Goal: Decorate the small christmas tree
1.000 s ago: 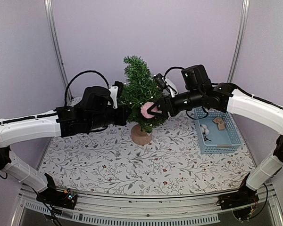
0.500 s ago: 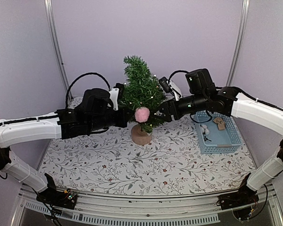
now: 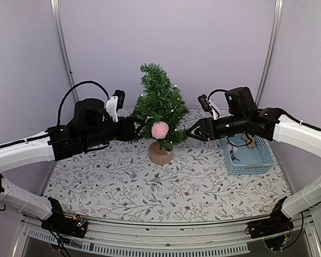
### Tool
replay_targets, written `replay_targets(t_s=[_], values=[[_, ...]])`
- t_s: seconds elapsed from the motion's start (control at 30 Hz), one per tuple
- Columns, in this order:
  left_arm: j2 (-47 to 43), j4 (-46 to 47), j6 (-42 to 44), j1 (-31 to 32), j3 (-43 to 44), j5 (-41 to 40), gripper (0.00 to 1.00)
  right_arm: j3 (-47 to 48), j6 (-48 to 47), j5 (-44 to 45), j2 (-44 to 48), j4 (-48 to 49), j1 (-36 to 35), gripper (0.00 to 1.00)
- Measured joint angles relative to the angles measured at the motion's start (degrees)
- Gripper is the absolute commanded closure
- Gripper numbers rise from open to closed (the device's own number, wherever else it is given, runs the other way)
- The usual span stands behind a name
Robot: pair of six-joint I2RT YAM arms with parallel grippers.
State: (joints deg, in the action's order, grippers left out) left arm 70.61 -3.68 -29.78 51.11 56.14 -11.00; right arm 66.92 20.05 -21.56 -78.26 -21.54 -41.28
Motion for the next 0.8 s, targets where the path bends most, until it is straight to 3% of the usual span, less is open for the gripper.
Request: replay_targets(t_s=[0.17, 0.37, 0.6, 0.8], values=[[-6.2, 0.0, -0.2, -4.3, -3.6, 2.2, 0.34, -1.5, 3.2, 0.1, 0.2, 0.4, 2.2, 0.54], [-9.4, 0.2, -0.4, -16.7, -7.2, 7.9, 0.33, -2.4, 8.1, 0.2, -0.1, 0.9, 4.2, 0.56], [-1.3, 6.7, 0.3, -30.6, -8.5, 22.2, 0.28, -2.6, 14.7, -0.3, -4.2, 5.2, 4.2, 0.58], [10.9, 11.8, 1.8, -33.7, -5.8, 32.4, 0.33, -3.5, 19.6, -1.6, -6.7, 8.7, 4.2, 0.61]])
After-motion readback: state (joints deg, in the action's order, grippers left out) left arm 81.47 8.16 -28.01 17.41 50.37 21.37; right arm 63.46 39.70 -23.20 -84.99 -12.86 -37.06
